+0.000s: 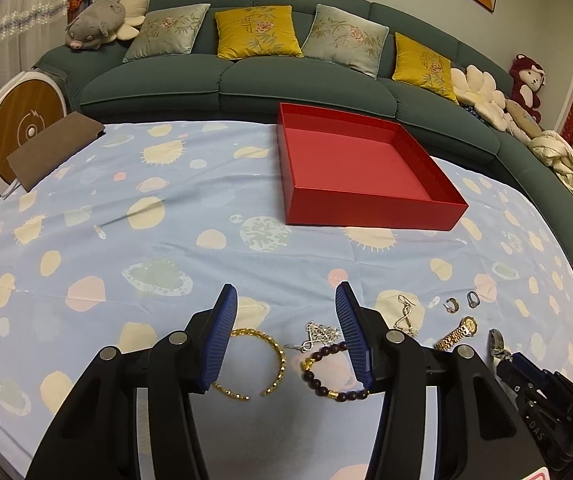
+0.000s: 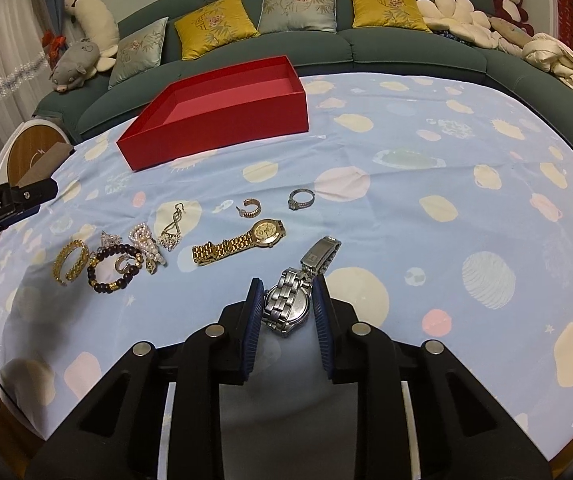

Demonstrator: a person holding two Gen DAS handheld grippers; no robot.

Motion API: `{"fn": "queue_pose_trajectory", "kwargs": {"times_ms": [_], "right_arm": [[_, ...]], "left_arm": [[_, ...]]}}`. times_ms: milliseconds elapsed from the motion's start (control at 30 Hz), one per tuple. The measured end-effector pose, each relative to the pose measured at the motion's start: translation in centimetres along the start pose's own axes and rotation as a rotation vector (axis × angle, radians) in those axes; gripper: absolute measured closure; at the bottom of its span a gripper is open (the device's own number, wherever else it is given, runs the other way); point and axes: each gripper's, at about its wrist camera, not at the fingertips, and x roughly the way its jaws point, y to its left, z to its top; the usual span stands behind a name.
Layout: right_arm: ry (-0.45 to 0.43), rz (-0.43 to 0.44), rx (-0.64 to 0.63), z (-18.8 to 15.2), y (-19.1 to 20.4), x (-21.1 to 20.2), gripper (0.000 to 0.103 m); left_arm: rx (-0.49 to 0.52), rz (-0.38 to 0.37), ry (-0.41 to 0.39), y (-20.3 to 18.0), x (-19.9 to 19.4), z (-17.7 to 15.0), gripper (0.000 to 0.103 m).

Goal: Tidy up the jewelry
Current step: 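Close the left gripper on the gold chain-link bangle while the right gripper holds the silver watch, then lift the gold bangle with the left gripper while the right gripper lifts the silver watch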

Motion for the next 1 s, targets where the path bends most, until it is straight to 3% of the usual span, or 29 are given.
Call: {"fn": "queue_pose_trajectory", "kwargs": {"times_ms": [100, 500, 800, 1000], "right_arm": [[-0.006, 0.013, 0.005, 0.1, -0.2, -0.5, 0.079], [0.006, 0.042, -0.007, 0.1, 0.2, -0.5, 0.079], [0.018, 0.052, -0.001, 0.1, 0.0, 0.0, 0.079], [0.028, 0.062, -0.015, -0.1, 0.7, 0.5, 0.079]], "left_arm": [[-0.027, -0.005, 0.019, 1.0, 0.3, -0.5, 0.054], [0.027, -0.004, 0.134, 0.5, 3.8, -2.9, 0.050], [0.006, 0.010, 0.145, 2.1, 3.4, -4.6, 0.050], [0.099, 0.067, 0.132, 1.0, 3.9, -5.5, 0.042]]}}
